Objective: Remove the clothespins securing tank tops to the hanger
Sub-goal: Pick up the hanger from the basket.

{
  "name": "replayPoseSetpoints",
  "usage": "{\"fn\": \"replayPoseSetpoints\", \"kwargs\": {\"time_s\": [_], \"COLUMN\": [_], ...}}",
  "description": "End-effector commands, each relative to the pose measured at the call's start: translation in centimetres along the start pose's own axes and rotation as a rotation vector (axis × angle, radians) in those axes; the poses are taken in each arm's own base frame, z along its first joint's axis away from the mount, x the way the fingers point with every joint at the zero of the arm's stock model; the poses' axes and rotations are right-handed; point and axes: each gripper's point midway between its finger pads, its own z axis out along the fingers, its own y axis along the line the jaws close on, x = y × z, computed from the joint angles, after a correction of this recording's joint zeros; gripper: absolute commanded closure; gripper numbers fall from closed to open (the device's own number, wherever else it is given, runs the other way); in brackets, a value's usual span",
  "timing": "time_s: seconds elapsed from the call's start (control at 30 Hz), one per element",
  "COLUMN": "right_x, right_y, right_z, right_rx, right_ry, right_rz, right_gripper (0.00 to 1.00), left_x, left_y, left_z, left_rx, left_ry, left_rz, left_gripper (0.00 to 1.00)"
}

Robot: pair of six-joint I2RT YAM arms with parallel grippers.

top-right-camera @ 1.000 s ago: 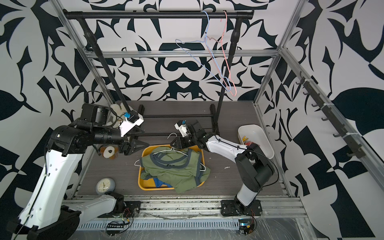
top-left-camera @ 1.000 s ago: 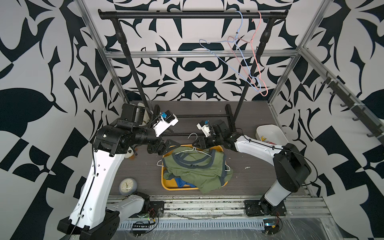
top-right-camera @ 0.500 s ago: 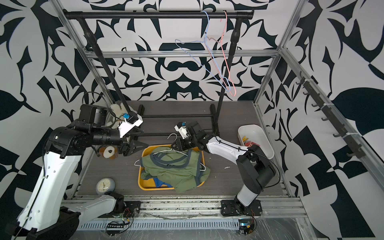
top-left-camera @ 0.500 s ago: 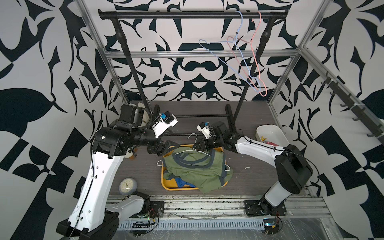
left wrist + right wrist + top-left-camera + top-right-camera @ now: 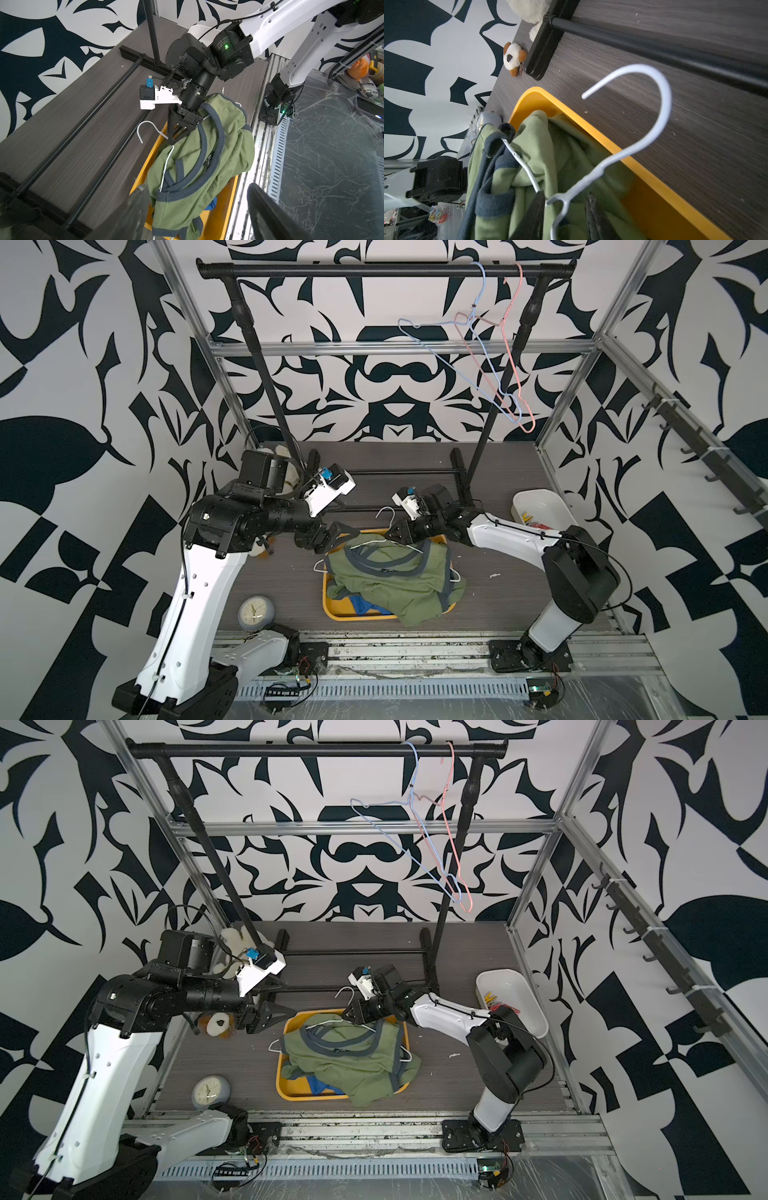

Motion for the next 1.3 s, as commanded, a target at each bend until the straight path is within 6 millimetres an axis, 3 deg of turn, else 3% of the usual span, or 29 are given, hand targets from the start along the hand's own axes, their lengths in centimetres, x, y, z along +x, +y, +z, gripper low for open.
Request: {"fn": "replayPoseSetpoints", "kwargs": {"time_s": [0.0,0.17,0.27,0.53,0.6,0.73,0.83,0.9,1.27], "right_x": [-1.3,-1.1,-0.6,0.1,-0.3,-2.7,-3.9,-4.3,-8.5], "right_y": [2.6,4.9,6.3,7.6,7.7,8.0,9.4,10.2,14.8], "right_z": [-0.6,-1.2,-1.7,-2.6,-2.9,-4.3,-6.3,-7.5,-14.7], "right_rx": [-0.095,-0.191,-0.240,-0.252,-0.238,-0.157,-0.145,-0.137,-0.115], "right_ry": [-0.036,-0.028,-0.012,0.024,0.008,-0.090,-0.145,-0.168,-0.464], "right_rz": [-0.042,-0.089,-0.125,-0.187,-0.200,-0.241,-0.276,-0.301,-0.344], "right_gripper": [0.66,0.68,0.75,0.91,0.94,1.00,1.00,1.00,1.00], "left_x": [0.8,0.9,0.8,0.9,0.4,-0.1,0.6,1.1,2.1], "left_y": [-0.9,-0.9,-0.9,-0.8,0.4,4.7,8.3,9.5,10.7], "left_z": [-0.2,-0.1,-0.1,-0.1,-0.2,-0.7,-1.5,-2.0,-0.7], "left_rx": [0.024,0.025,0.025,0.014,-0.049,-0.281,-0.476,-0.544,-0.566], "left_ry": [0.016,0.019,0.017,0.016,-0.006,-0.023,0.009,0.039,0.014], "left_rz": [-0.009,-0.008,-0.007,-0.007,-0.029,-0.113,-0.188,-0.214,-0.314], "left_gripper": [0.22,0.22,0.22,0.22,0.22,0.22,0.22,0.22,0.25]}}
